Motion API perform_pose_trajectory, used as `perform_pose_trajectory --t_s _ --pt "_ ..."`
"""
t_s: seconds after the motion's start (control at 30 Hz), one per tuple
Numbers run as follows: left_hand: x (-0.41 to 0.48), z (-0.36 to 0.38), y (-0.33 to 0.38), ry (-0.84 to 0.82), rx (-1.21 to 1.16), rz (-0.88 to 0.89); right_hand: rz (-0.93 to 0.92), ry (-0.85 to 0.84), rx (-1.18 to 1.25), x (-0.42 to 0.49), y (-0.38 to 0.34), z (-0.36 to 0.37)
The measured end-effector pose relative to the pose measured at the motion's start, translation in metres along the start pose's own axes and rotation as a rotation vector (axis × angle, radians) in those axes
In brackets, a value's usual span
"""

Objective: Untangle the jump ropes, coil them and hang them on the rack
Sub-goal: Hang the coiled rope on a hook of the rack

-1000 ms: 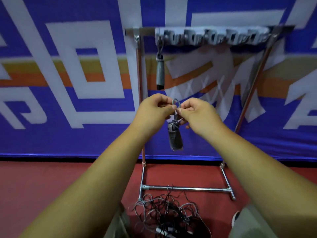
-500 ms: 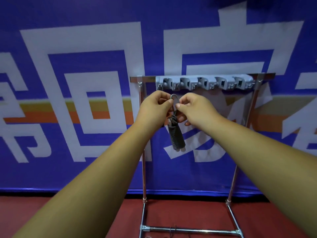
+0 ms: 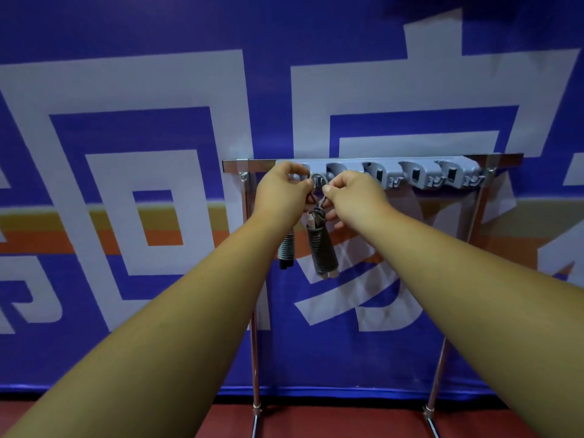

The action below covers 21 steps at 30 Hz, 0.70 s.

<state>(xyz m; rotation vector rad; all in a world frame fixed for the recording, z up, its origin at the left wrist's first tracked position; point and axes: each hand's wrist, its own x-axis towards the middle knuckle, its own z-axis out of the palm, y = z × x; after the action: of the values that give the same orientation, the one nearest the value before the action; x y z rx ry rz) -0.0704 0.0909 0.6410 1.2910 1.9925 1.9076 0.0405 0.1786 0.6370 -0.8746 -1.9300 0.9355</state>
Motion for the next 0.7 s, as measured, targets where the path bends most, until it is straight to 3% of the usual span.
perform_pose_trajectory --t_s 0.17,0.43,0.7 --pt "0.020 0.015 -0.011 0.038 0.095 0.108 0.022 0.015 -0.014 0.027 0.007 0.005" --pt "0.030 0.028 -0.032 0.036 0.182 0.112 0.021 -0.006 -0.164 0.040 0.025 0.018" --pt "0.010 0.020 -0.045 -0.012 0.198 0.103 0.060 -0.038 0.033 0.027 0.041 0.016"
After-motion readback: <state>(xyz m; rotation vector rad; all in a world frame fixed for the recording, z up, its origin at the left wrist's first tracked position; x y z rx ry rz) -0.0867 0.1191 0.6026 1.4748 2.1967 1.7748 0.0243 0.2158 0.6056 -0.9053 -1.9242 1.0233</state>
